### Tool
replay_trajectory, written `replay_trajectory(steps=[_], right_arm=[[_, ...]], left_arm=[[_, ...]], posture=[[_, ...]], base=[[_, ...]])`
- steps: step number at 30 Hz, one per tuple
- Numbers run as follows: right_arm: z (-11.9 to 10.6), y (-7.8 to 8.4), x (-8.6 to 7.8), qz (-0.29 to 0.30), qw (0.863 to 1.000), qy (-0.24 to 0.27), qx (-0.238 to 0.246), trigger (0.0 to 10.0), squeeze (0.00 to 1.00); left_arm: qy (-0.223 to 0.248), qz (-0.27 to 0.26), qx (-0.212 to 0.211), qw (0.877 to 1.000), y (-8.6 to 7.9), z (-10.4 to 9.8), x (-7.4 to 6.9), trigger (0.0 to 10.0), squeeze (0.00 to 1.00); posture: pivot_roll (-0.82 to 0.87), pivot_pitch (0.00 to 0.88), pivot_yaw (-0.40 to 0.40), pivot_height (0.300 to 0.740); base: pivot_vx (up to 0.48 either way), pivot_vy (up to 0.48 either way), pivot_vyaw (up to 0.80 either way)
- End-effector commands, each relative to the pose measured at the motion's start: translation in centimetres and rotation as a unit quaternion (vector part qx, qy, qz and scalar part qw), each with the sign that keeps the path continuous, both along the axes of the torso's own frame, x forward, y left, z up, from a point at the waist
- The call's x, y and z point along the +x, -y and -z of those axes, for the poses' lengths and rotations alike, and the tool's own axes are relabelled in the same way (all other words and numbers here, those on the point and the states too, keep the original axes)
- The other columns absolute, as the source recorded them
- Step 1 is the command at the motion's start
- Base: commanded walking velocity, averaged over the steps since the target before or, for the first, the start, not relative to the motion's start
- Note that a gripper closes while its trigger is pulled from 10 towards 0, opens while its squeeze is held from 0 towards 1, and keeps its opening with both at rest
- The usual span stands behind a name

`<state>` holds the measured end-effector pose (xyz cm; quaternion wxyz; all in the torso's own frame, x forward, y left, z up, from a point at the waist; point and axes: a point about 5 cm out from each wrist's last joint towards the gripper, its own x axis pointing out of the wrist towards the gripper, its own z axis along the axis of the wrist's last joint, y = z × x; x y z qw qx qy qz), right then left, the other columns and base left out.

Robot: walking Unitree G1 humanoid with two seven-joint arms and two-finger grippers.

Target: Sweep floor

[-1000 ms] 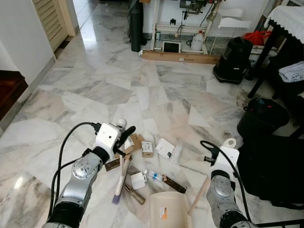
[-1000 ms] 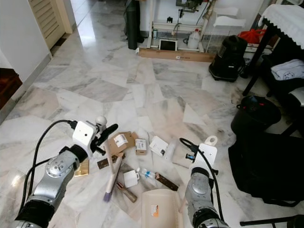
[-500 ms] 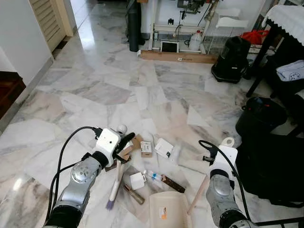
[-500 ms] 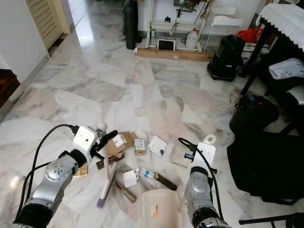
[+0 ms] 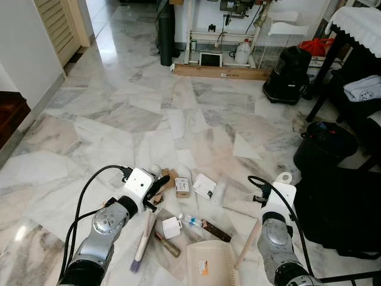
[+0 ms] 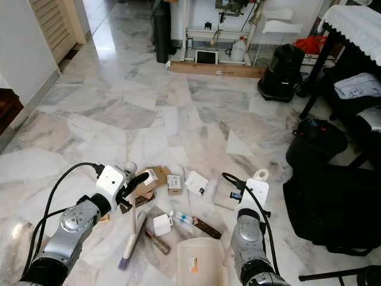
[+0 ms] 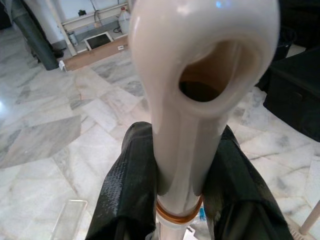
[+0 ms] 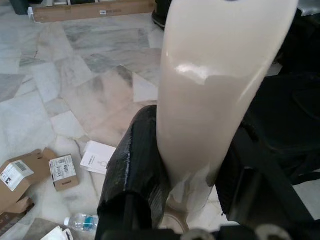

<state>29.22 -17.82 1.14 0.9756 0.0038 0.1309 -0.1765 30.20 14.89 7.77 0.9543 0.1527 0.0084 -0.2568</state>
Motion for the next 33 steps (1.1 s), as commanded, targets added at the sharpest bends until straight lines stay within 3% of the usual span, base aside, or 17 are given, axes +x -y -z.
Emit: replay_trajectory(steps=[1,8,18,20,28,31,33], right_arm=[[2.3,-0.4,-1.8,-0.002,0.998,-0.065,0.014,10.0,0.0],[2.4,-0.4,-1.8,-0.002,0.998,-0.068,0.014,10.0,0.0],[2.2,-0.4,-1.6,0.0,0.998,-0.067,0.015,10.0,0.0],[2.2,-0.5,-1.5,0.0,0.998,-0.067,0.016,10.0,0.0],[2.2,-0.5,-1.6,0.001,0.997,-0.069,0.019,10.0,0.0],[2.2,-0.5,-1.6,-0.001,0.997,-0.071,0.019,10.0,0.0],[2.3,-0.5,-1.6,-0.002,0.997,-0.072,0.02,10.0,0.0]], left_arm=[[-0.005,0.005,0.001,1.0,0.1,0.2,0.0,10.0,0.0],[-0.03,0.013,0.011,0.999,0.0,0.8,-0.1,10.0,0.0],[-0.057,0.025,-0.008,0.998,0.0,0.9,0.1,10.0,0.0],[-0.087,0.027,-0.047,0.995,-0.2,1.0,-0.1,10.0,0.0],[-0.132,0.023,-0.145,0.98,-1.4,0.2,-0.1,10.0,0.0],[-0.133,0.016,-0.17,0.976,-1.6,-0.1,0.1,10.0,0.0],[-0.128,0.004,-0.221,0.967,-1.7,-1.0,0.6,10.0,0.0]], posture=[[-0.03,0.063,-0.044,0.74],[-0.03,0.074,-0.045,0.74],[-0.03,0.082,-0.042,0.74],[-0.03,0.086,-0.04,0.74],[-0.02,0.086,-0.04,0.74],[-0.02,0.086,-0.04,0.74],[-0.01,0.085,-0.04,0.74]], base=[[0.0,0.0,0.0],[0.0,0.0,0.0],[0.0,0.0,0.0],[0.0,0.0,0.0],[0.0,0.0,0.0],[0.0,0.0,0.0],[0.0,0.0,0.0]])
